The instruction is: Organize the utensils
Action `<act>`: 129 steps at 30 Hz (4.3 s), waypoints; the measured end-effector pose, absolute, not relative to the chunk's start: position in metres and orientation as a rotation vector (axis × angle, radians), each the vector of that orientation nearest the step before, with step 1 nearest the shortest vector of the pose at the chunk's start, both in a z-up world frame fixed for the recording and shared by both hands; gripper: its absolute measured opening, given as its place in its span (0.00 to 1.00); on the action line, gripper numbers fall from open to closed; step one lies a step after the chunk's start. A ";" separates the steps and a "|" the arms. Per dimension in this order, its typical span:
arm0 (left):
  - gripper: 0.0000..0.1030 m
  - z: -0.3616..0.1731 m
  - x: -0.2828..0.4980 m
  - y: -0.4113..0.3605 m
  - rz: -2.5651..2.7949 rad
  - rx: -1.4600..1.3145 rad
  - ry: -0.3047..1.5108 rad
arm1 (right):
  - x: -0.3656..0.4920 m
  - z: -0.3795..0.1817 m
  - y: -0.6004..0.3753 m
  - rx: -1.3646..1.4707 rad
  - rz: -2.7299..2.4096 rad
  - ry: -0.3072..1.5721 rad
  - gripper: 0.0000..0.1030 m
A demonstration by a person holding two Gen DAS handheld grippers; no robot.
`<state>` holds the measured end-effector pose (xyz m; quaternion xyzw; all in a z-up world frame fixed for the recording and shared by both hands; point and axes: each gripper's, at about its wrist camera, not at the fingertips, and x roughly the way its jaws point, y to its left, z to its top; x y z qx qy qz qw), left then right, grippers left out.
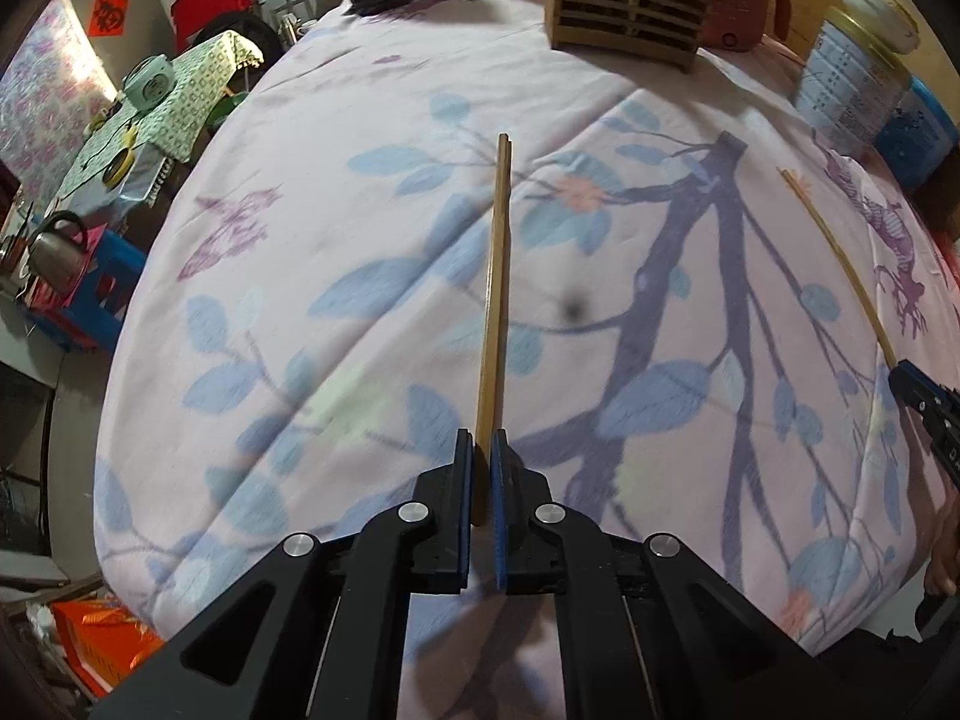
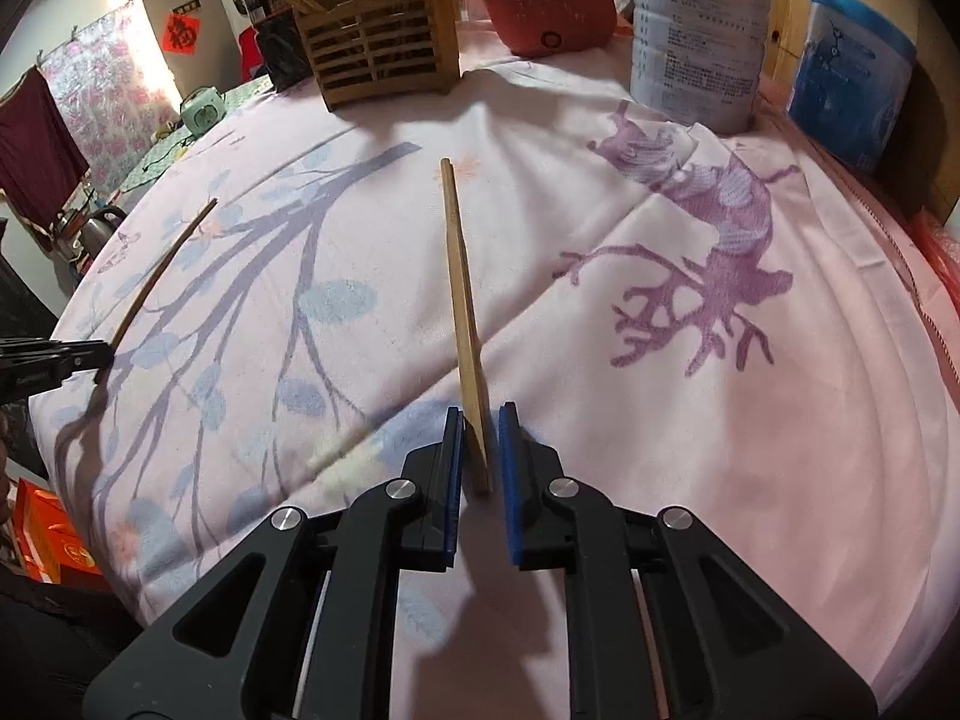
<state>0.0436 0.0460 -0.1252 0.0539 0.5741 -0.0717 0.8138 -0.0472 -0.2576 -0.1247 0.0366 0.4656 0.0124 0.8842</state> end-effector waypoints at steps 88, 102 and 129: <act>0.06 0.062 0.141 -0.012 -0.406 0.163 0.958 | -0.029 0.064 -0.225 0.050 0.058 0.561 0.06; 0.05 0.152 0.218 -0.057 -0.467 0.194 0.778 | -0.052 0.066 -0.248 0.104 -0.052 0.559 0.06; 0.02 0.112 0.325 -0.070 -0.465 0.061 0.861 | -0.068 0.061 -0.288 0.171 -0.225 0.618 0.06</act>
